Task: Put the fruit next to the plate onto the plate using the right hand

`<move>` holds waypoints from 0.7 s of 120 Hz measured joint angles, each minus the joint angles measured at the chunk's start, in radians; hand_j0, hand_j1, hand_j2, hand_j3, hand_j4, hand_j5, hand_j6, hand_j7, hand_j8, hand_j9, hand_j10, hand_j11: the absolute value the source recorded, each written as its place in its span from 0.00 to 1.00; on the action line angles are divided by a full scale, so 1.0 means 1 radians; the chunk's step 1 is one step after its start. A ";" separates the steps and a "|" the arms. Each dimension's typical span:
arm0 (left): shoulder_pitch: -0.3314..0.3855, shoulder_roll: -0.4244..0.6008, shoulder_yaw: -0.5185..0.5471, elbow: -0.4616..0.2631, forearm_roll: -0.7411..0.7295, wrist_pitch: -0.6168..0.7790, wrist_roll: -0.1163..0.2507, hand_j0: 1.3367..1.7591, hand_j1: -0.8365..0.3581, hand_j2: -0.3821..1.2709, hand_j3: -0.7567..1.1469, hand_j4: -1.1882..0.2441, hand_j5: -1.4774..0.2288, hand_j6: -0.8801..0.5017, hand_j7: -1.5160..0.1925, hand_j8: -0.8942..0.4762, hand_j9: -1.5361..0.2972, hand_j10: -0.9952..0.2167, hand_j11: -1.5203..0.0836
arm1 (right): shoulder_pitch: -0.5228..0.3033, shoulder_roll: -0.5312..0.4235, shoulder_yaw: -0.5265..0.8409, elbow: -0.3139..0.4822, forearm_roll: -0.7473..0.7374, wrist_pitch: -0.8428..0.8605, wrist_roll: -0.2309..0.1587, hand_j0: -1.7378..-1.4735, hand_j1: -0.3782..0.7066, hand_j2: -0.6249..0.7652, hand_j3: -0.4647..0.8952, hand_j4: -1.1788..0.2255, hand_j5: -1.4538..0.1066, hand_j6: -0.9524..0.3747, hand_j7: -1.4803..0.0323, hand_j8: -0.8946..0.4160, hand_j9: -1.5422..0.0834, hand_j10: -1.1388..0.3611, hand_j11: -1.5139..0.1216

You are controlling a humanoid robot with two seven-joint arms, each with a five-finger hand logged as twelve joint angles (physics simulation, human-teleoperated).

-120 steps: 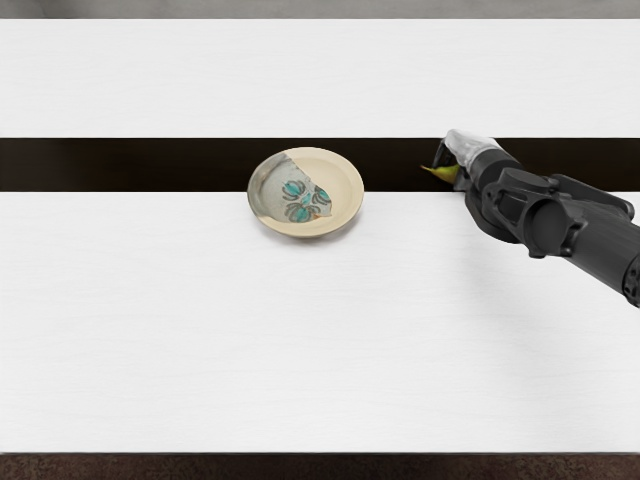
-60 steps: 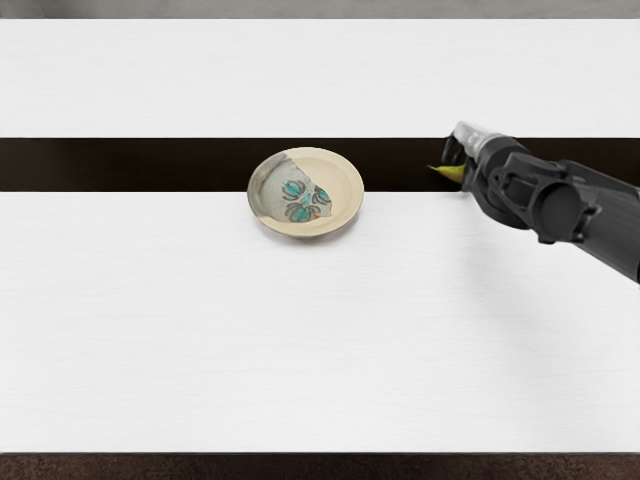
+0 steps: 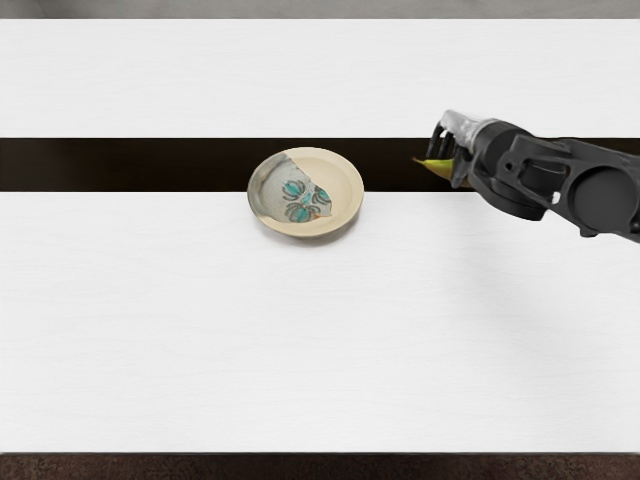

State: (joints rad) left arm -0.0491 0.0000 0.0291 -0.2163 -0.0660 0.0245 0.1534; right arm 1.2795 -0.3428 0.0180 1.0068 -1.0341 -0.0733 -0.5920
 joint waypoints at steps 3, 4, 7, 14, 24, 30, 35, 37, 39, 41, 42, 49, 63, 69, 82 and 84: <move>0.000 0.000 0.000 0.000 0.000 0.000 0.000 0.76 0.99 0.23 0.40 0.83 0.87 0.64 0.89 0.65 0.84 0.82 0.95 | 0.002 -0.001 0.002 0.011 0.000 0.000 -0.004 0.31 0.61 0.62 0.34 0.38 0.39 0.27 0.42 0.27 0.43 0.42 0.42; 0.000 0.000 0.000 0.000 0.000 0.000 0.000 0.76 0.99 0.23 0.40 0.83 0.87 0.64 0.89 0.65 0.84 0.82 0.95 | 0.002 -0.001 0.003 0.014 0.000 0.000 -0.005 0.31 0.61 0.62 0.34 0.38 0.39 0.27 0.42 0.27 0.43 0.42 0.42; 0.000 0.000 0.000 0.000 0.000 0.000 0.000 0.76 0.99 0.23 0.40 0.83 0.87 0.64 0.89 0.65 0.84 0.82 0.95 | 0.004 -0.001 0.004 0.022 0.000 0.000 -0.008 0.31 0.61 0.63 0.34 0.38 0.39 0.27 0.42 0.27 0.43 0.42 0.42; 0.000 0.000 0.000 0.000 0.000 0.000 0.000 0.76 0.99 0.23 0.40 0.83 0.87 0.64 0.89 0.65 0.84 0.82 0.95 | 0.007 0.001 0.006 0.043 0.000 -0.001 -0.013 0.31 0.61 0.64 0.34 0.38 0.38 0.27 0.42 0.27 0.43 0.42 0.42; 0.000 0.000 0.000 0.000 0.000 0.000 0.000 0.76 0.99 0.23 0.40 0.83 0.87 0.64 0.89 0.65 0.84 0.82 0.95 | 0.015 0.003 0.009 0.075 0.000 -0.002 -0.017 0.30 0.62 0.65 0.34 0.38 0.38 0.27 0.42 0.26 0.43 0.42 0.41; 0.000 0.000 0.000 0.000 0.000 0.000 0.000 0.76 0.99 0.23 0.40 0.83 0.87 0.64 0.89 0.65 0.84 0.82 0.95 | 0.018 0.005 0.016 0.093 0.000 -0.002 -0.018 0.30 0.62 0.66 0.34 0.38 0.38 0.27 0.42 0.26 0.42 0.41 0.41; 0.000 0.000 0.000 0.000 0.000 0.000 0.000 0.76 0.99 0.23 0.40 0.83 0.87 0.64 0.89 0.65 0.84 0.82 0.95 | 0.019 0.006 0.022 0.109 0.000 -0.002 -0.018 0.30 0.62 0.67 0.34 0.38 0.38 0.27 0.41 0.26 0.42 0.42 0.41; 0.000 0.000 0.000 0.000 0.000 0.000 0.000 0.76 0.99 0.23 0.40 0.83 0.87 0.64 0.89 0.65 0.84 0.82 0.95 | 0.020 0.006 0.025 0.115 0.000 -0.002 -0.018 0.30 0.62 0.67 0.34 0.38 0.38 0.27 0.41 0.26 0.42 0.42 0.41; 0.000 0.000 0.000 0.000 0.000 0.000 0.000 0.76 0.99 0.23 0.40 0.83 0.87 0.64 0.89 0.65 0.84 0.82 0.95 | 0.020 0.008 0.028 0.120 0.000 -0.002 -0.019 0.30 0.62 0.67 0.34 0.38 0.38 0.27 0.41 0.26 0.42 0.41 0.41; 0.000 0.000 0.000 0.000 0.000 0.000 0.000 0.76 0.99 0.23 0.40 0.83 0.87 0.64 0.89 0.65 0.84 0.82 0.95 | 0.021 0.009 0.030 0.125 0.000 -0.002 -0.019 0.30 0.62 0.67 0.34 0.38 0.38 0.27 0.41 0.26 0.42 0.42 0.41; 0.000 0.000 0.000 0.000 0.000 0.000 0.000 0.76 0.99 0.23 0.40 0.83 0.87 0.64 0.89 0.65 0.84 0.82 0.95 | 0.021 0.010 0.031 0.127 0.000 -0.002 -0.019 0.30 0.62 0.67 0.34 0.38 0.38 0.27 0.41 0.26 0.42 0.42 0.41; 0.000 0.000 0.000 0.000 0.000 0.000 0.000 0.76 0.99 0.23 0.40 0.83 0.87 0.64 0.89 0.65 0.84 0.82 0.95 | 0.022 0.020 0.036 0.137 0.001 -0.003 -0.019 0.30 0.62 0.68 0.34 0.37 0.37 0.26 0.41 0.26 0.42 0.42 0.41; 0.000 0.000 0.000 0.000 0.000 0.000 0.000 0.76 0.99 0.23 0.40 0.83 0.87 0.64 0.89 0.65 0.84 0.82 0.95 | 0.025 0.048 0.047 0.146 0.002 -0.003 -0.019 0.30 0.63 0.69 0.34 0.37 0.37 0.27 0.41 0.26 0.42 0.42 0.40; 0.000 0.000 0.000 0.000 0.000 0.000 0.000 0.76 0.99 0.23 0.40 0.83 0.87 0.64 0.89 0.65 0.84 0.82 0.95 | 0.026 0.055 0.050 0.147 0.002 -0.003 -0.019 0.30 0.63 0.69 0.34 0.37 0.37 0.26 0.41 0.26 0.41 0.42 0.40; 0.000 0.000 0.000 0.000 0.000 0.000 0.000 0.76 0.99 0.23 0.40 0.83 0.87 0.64 0.89 0.65 0.84 0.82 0.95 | 0.028 0.072 0.059 0.148 0.001 -0.003 -0.019 0.30 0.62 0.69 0.34 0.36 0.37 0.25 0.41 0.25 0.41 0.41 0.40; 0.000 0.000 0.000 0.000 0.000 0.000 0.000 0.76 0.99 0.23 0.40 0.83 0.87 0.64 0.89 0.65 0.84 0.82 0.95 | 0.028 0.074 0.060 0.148 0.001 -0.003 -0.019 0.30 0.62 0.70 0.34 0.36 0.37 0.25 0.41 0.25 0.41 0.41 0.40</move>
State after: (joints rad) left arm -0.0491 0.0000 0.0291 -0.2163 -0.0660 0.0245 0.1534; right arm 1.3077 -0.2684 0.0781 1.1548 -1.0335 -0.0768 -0.6108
